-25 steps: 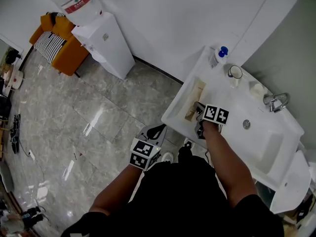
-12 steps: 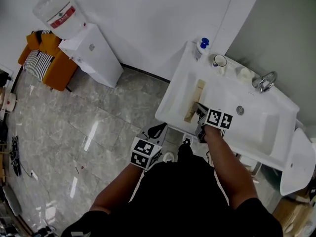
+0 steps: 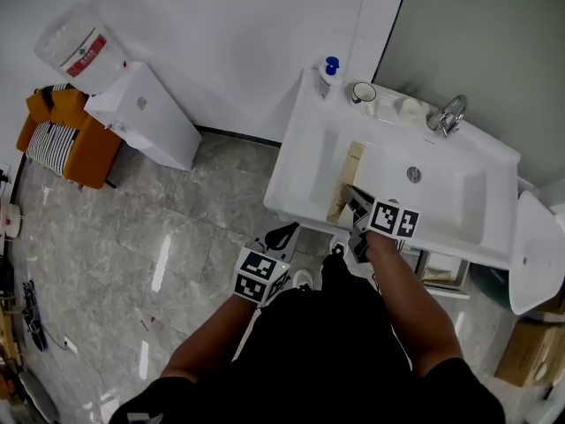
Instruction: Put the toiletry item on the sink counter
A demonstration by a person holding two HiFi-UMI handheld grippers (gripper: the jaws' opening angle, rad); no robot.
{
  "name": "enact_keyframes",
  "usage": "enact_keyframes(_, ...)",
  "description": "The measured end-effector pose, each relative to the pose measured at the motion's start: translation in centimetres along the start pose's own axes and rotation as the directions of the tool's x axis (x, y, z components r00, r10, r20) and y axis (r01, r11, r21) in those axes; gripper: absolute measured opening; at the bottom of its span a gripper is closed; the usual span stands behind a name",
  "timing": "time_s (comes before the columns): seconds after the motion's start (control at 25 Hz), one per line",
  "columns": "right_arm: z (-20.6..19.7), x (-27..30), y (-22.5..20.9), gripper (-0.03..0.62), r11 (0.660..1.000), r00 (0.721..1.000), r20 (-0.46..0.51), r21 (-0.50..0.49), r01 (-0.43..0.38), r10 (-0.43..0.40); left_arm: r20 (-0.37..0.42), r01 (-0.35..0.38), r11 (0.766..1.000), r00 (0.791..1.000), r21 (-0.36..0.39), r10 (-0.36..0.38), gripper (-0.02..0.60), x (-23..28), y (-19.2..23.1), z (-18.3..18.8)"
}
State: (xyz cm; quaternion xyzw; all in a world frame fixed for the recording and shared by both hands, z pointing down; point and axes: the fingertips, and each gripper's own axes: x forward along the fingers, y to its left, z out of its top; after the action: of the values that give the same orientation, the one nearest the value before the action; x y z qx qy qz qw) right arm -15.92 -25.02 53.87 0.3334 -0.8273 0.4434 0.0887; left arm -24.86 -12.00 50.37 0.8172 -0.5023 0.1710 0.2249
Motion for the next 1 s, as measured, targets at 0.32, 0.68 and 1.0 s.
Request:
enact_keyframes(0.32,0.8,-5.3,-0.6,0.023,0.999,0.997,0.066,-0.029,0.036,-0.034,0.003,0.093,0.994,0.996,0.049,-0.093,0.0,2.2,-3.0,0.9)
enact_keyframes(0.68,1.3,-12.0,-4.8,0.023,0.995,0.99,0.104,-0.015,0.101,-0.099,-0.005,0.17,0.981,0.985,0.096,-0.17,0.0,5.6,-7.5,2.4)
enact_keyframes(1.0,1.2,-17.0,-8.8,0.023,0.995,0.99,0.102,-0.004,0.099,-0.098,-0.025,0.182,0.979,0.983,0.094,-0.18,0.0,8.6,-13.2,2.4)
